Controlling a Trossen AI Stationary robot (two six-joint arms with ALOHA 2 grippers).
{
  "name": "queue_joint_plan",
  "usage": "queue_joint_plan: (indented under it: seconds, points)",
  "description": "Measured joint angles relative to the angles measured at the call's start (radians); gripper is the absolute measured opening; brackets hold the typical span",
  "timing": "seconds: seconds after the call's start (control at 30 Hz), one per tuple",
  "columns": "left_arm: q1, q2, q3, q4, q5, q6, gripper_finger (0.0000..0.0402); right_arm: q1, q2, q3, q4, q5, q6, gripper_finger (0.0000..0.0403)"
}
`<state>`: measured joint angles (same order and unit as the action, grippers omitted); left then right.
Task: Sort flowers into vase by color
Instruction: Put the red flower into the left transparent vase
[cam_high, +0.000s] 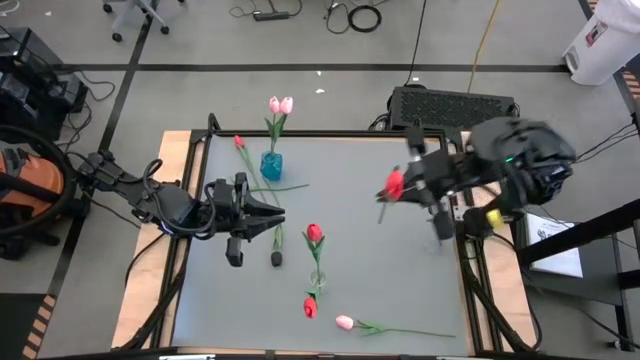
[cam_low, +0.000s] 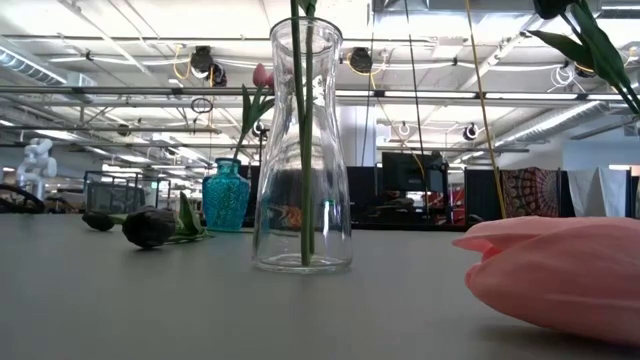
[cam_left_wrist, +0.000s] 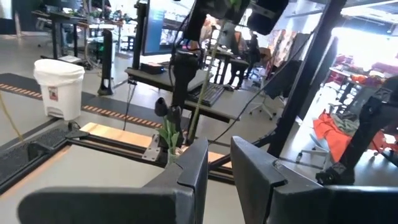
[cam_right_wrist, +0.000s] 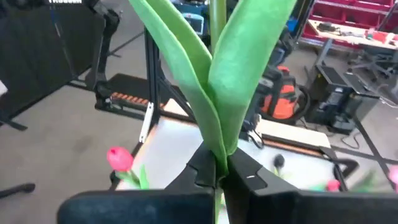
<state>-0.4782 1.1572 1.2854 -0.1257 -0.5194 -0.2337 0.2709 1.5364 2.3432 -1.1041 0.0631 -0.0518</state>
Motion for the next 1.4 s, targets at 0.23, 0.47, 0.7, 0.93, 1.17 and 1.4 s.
queue_joint_plan:
  seconds: [0.23, 0.47, 0.7, 0.93, 1.17, 1.4]
  points:
    - [0.000, 0.000, 0.000, 0.000, -0.040, 0.000, 0.0076, -0.003, -0.143, -0.002, -0.086, 0.050, -0.035, 0.0000]
    - [0.002, 0.000, 0.000, 0.002, -0.094, 0.001, 0.0076, -0.003, -0.376, -0.308, 0.101, 0.069, -0.029, 0.0000]
    - [0.001, 0.000, 0.000, 0.004, -0.144, -0.024, 0.0076, -0.003, -0.589, -0.899, 0.777, -0.030, -0.012, 0.0000]
    - [0.001, 0.000, 0.000, 0.004, -0.179, -0.024, 0.0076, -0.003, -0.573, -1.206, 1.155, -0.043, 0.101, 0.0000]
    - [0.008, 0.000, 0.000, 0.002, -0.182, -0.047, 0.0076, -0.003, -0.461, -1.233, 1.262, -0.043, 0.138, 0.0000]
    - [0.007, 0.001, 0.000, -0.019, -0.182, -0.050, 0.0076, 0.009, -0.358, -1.192, 1.251, -0.096, 0.164, 0.0000]
